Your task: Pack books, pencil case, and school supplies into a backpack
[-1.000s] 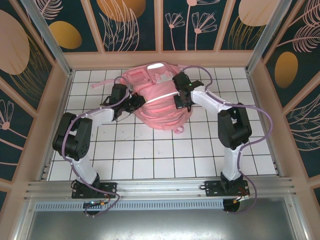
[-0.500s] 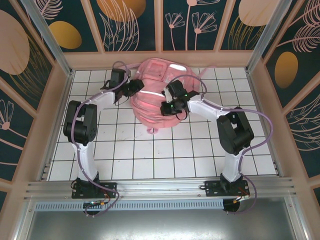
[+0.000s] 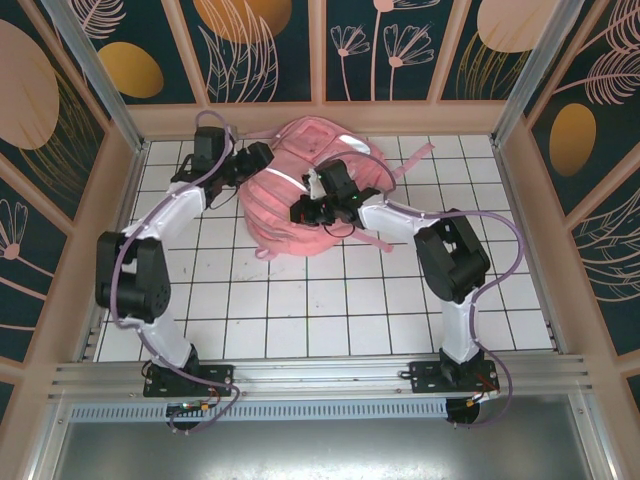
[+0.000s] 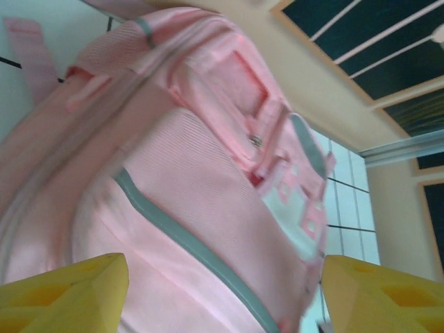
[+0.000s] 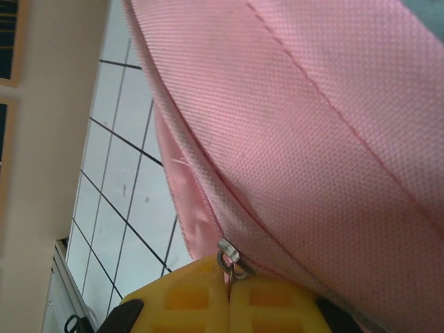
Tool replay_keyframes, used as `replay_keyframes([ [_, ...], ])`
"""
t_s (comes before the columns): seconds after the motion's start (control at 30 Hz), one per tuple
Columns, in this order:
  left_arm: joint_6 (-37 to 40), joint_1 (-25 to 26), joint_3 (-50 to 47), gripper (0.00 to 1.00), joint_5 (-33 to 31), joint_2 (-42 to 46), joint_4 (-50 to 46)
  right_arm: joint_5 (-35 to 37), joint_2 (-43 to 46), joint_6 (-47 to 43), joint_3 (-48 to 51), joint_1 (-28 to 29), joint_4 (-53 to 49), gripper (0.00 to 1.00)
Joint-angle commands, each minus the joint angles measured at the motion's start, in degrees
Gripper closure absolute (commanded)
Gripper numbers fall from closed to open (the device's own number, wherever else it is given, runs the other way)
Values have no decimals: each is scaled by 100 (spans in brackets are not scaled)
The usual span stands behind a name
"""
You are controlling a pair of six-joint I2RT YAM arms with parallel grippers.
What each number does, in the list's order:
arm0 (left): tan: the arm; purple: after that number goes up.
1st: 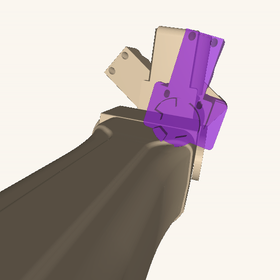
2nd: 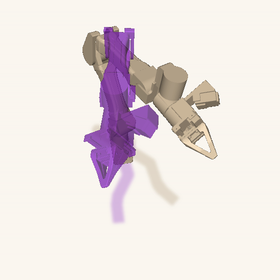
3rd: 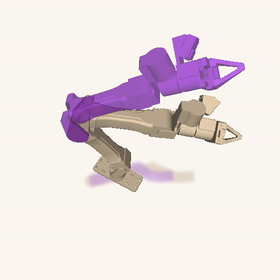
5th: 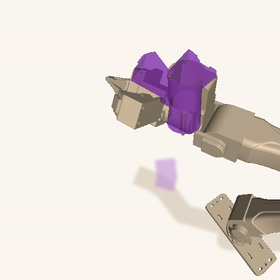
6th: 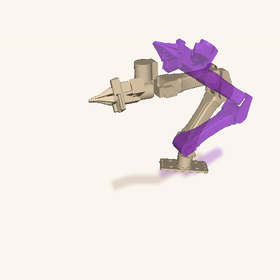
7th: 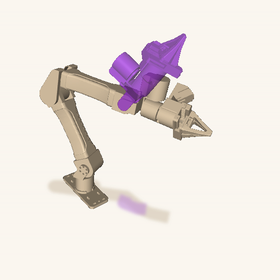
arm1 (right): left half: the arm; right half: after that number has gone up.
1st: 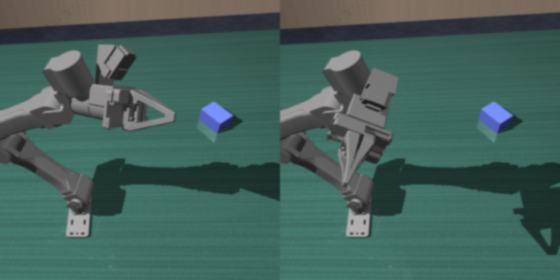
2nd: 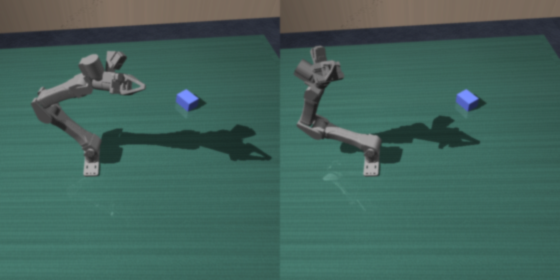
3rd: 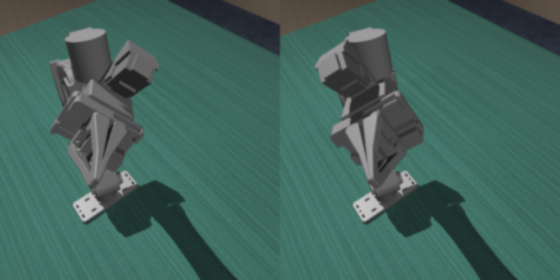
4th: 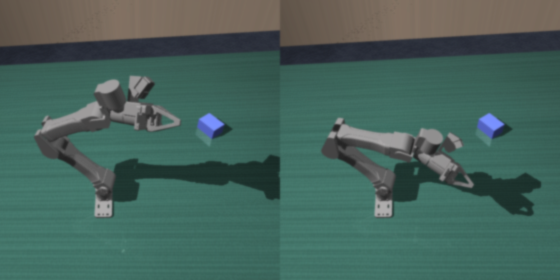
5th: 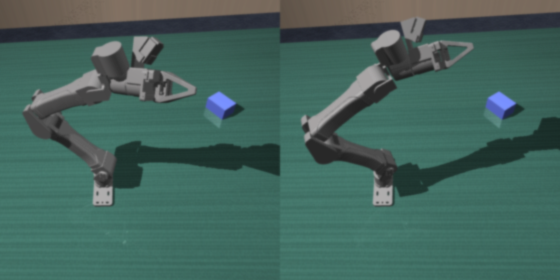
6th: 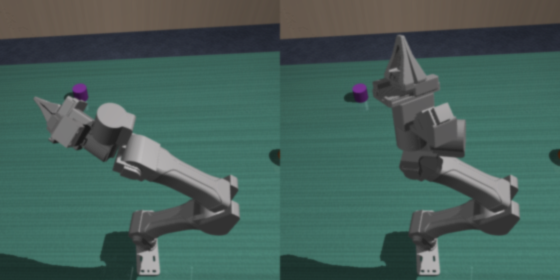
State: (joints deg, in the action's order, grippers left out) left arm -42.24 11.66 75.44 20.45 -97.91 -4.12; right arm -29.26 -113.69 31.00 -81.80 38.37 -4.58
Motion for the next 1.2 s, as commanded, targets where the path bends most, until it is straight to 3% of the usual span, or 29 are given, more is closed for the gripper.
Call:
replay_keyframes([
  [0.0, -99, 38, -444, 25, -13, 501, -167, -268, 49, -125, -358, 82, 864, 100],
  [0.27, -1662, 150, -1933, 25, 643, 586, 1698, -301, 119, -343, -397, 203, 742, 100],
  [0.5, -1941, 401, -1877, 27, 643, -200, 2258, -431, 306, -703, -313, 408, 289, 100],
  [0.53, -1916, 400, -1784, 30, 608, -310, 2250, -480, 342, -805, -262, 438, 131, 100],
  [0.57, -1898, 403, -1759, 41, 582, -372, 2326, -591, 380, -910, -191, 460, -36, 100],
  [0.63, -1830, 401, -1768, 74, 416, -421, 2426, -727, 482, -1184, -40, 461, -518, 100],
  [0.7, -1773, 396, -1835, 96, 254, -375, 2533, -454, 589, -1614, 61, 459, -1223, 100],
  [0.73, -1722, 395, -1859, 100, 185, -352, 2523, -184, 646, -1849, 107, 452, -1617, 100],
  [0.97, -1430, 373, -1851, 100, 184, -224, 2250, 1772, 506, -2681, -208, -80, -3525, 100],
  [1.07, -1336, 379, -1923, 100, 71, -75, 2126, 2097, 434, -2776, -521, -424, -3996, 100],
  [1.17, -1238, 366, -1937, 100, -127, 115, 2001, 1926, 571, -2781, -550, -625, -4187, 100],
])
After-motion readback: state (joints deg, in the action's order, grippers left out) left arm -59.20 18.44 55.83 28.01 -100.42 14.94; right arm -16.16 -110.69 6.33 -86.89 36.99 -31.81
